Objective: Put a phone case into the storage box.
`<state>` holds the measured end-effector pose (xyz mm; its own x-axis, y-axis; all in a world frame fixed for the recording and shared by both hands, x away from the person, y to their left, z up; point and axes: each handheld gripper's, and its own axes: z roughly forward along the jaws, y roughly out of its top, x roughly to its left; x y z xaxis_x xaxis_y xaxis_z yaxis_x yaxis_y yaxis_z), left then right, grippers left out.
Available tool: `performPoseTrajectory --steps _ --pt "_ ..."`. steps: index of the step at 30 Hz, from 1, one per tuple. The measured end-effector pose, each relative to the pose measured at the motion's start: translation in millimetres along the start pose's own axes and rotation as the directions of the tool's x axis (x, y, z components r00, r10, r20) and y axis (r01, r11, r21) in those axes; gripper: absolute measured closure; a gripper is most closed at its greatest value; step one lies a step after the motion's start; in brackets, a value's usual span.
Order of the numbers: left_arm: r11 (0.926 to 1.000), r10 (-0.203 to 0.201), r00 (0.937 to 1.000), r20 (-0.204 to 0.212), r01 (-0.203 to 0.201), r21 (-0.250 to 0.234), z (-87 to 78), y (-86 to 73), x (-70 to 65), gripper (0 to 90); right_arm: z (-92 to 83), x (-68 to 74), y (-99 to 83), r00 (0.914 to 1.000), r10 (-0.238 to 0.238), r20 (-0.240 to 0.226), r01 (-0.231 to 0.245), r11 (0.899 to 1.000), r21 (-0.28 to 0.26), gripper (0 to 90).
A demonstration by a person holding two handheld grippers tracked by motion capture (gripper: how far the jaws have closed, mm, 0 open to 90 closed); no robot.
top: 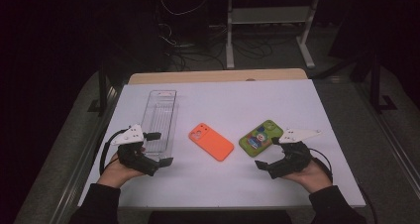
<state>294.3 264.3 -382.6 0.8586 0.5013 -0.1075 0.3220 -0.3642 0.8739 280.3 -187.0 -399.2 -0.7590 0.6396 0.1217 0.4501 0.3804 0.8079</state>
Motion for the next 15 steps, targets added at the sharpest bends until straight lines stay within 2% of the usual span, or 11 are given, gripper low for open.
performPoseTrajectory --steps 3,9,10,15 --pt "0.9999 0.011 0.9999 0.000 -0.011 0.003 0.6 -0.2 0.6 0.0 -0.1 0.7 -0.2 1.0000 0.001 0.007 -0.001 1.000 -0.001 0.0" --pt "1.0000 0.006 1.0000 0.005 -0.006 -0.001 0.3 0.5 0.3 0.0 0.7 2.0 0.2 0.9998 -0.003 0.019 0.003 1.000 0.000 0.0" --pt "0.9998 0.019 0.9998 0.004 -0.019 0.012 -0.4 0.8 0.6 0.0 1.4 2.3 0.9 0.9997 -0.007 0.024 0.007 1.000 0.007 0.0" --pt "0.9998 0.020 0.9997 0.011 -0.020 0.007 0.9 0.0 -0.9 0.0 6.8 1.8 7.8 0.9994 -0.002 0.034 0.001 1.000 0.018 0.0"
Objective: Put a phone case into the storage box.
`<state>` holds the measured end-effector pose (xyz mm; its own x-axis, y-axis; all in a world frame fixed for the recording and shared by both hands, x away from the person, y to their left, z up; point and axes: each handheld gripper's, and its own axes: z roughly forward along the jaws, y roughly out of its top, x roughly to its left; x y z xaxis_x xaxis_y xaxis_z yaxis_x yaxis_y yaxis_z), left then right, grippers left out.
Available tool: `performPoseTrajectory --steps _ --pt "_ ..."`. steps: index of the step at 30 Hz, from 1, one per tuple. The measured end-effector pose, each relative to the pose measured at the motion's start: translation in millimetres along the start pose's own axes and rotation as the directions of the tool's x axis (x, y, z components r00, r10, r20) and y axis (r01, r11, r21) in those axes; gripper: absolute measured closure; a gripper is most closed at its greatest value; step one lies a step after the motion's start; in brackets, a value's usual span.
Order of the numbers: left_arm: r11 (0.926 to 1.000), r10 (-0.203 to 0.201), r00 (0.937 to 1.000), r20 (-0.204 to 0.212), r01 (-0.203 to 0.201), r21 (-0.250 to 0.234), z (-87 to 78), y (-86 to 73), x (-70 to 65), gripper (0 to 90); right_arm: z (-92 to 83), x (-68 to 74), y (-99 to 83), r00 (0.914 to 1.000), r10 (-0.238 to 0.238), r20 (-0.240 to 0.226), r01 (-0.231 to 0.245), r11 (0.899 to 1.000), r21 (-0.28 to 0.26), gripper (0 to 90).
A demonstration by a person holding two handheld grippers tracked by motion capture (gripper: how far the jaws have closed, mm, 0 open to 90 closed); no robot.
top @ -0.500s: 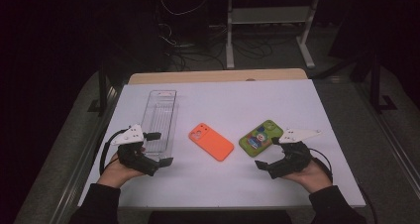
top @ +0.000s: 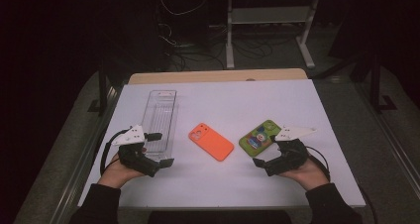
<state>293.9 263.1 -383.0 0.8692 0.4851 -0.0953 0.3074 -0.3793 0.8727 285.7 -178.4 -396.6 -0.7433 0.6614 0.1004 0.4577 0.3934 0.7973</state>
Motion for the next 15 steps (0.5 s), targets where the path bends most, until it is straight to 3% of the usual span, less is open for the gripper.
performPoseTrajectory --steps 15 --pt "0.9996 -0.005 1.0000 -0.001 0.005 -0.028 -0.4 4.1 0.8 0.0 15.8 2.0 18.5 0.9998 -0.018 0.012 0.018 1.000 0.006 0.0"
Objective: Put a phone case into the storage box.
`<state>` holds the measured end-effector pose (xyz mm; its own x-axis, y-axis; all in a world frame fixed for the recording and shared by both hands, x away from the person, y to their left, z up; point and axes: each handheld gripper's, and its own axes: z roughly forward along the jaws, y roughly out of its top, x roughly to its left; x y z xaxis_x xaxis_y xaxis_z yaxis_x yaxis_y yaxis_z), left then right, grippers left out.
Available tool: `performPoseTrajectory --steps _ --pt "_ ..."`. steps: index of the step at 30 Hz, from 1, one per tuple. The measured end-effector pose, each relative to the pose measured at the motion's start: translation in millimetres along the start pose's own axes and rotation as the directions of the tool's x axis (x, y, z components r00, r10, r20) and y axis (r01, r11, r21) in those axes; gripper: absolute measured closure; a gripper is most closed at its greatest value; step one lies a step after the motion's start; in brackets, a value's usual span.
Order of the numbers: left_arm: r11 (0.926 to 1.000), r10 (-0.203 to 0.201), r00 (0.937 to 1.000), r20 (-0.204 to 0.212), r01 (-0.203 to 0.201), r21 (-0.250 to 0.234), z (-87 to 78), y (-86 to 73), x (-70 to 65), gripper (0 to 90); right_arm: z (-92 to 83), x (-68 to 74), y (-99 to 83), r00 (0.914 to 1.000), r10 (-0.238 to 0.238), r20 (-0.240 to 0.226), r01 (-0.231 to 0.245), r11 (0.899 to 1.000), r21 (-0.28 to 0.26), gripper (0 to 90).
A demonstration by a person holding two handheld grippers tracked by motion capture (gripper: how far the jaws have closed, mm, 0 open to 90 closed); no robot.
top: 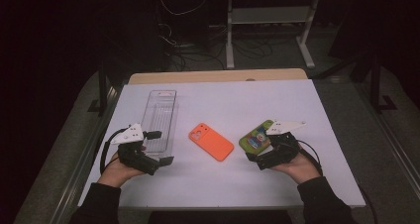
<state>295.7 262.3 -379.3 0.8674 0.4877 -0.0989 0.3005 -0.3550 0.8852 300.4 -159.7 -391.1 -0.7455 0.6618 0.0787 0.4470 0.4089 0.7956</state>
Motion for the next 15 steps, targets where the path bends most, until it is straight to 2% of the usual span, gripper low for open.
performPoseTrajectory --steps 5,12,15 --pt "0.9999 0.011 0.9999 0.001 -0.011 0.010 2.1 -0.1 -0.4 0.0 4.1 -1.8 7.2 1.0000 -0.005 0.003 0.005 1.000 0.004 0.0" --pt "1.0000 0.000 1.0000 0.003 0.000 0.001 -0.2 -0.2 -0.2 0.0 11.6 -3.4 20.1 1.0000 -0.008 0.002 0.008 1.000 -0.003 0.0" --pt "1.0000 0.007 1.0000 0.000 -0.007 0.004 0.0 -0.7 -0.6 0.0 15.9 -3.5 25.9 0.9999 -0.015 0.004 0.015 1.000 0.001 0.0"
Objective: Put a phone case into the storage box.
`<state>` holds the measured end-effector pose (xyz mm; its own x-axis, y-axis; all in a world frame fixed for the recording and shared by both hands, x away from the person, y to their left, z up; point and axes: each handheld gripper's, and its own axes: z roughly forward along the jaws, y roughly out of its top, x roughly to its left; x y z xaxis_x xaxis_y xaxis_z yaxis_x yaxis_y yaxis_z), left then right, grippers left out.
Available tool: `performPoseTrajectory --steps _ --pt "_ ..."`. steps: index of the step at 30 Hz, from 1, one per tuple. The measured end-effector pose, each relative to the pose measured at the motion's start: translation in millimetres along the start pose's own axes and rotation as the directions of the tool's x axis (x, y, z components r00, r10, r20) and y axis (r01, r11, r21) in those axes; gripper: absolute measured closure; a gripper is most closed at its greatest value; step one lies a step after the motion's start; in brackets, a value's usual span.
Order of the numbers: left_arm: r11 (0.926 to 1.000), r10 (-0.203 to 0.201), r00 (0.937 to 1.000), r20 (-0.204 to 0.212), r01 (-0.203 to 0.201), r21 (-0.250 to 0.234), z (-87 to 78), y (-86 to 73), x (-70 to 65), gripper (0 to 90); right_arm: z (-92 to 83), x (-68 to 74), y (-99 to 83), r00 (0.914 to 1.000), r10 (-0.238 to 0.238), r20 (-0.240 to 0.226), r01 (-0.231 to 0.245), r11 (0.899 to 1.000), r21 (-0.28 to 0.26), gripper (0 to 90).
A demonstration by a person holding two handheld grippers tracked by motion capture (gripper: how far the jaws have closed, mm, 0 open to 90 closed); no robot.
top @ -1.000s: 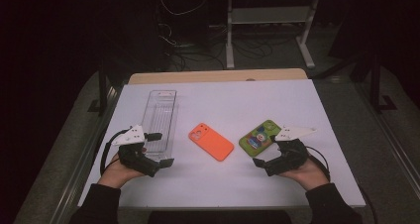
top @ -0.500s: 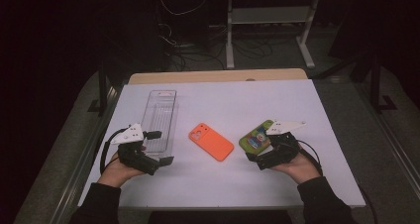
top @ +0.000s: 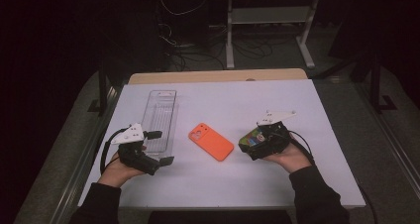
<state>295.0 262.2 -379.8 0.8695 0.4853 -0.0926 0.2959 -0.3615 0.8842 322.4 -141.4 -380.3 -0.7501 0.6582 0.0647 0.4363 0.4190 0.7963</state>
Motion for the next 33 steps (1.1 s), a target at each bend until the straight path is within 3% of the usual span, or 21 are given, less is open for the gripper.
performPoseTrajectory --steps 8,33 --pt "1.0000 0.001 1.0000 -0.005 -0.001 0.008 -1.3 0.2 -0.6 0.0 11.4 -0.7 17.9 0.9996 -0.028 -0.001 0.028 1.000 -0.002 0.0" --pt "1.0000 0.000 1.0000 0.002 0.000 0.001 -2.2 0.6 -0.4 0.0 41.1 0.6 52.6 0.9991 -0.022 -0.037 0.023 0.999 0.036 0.0"
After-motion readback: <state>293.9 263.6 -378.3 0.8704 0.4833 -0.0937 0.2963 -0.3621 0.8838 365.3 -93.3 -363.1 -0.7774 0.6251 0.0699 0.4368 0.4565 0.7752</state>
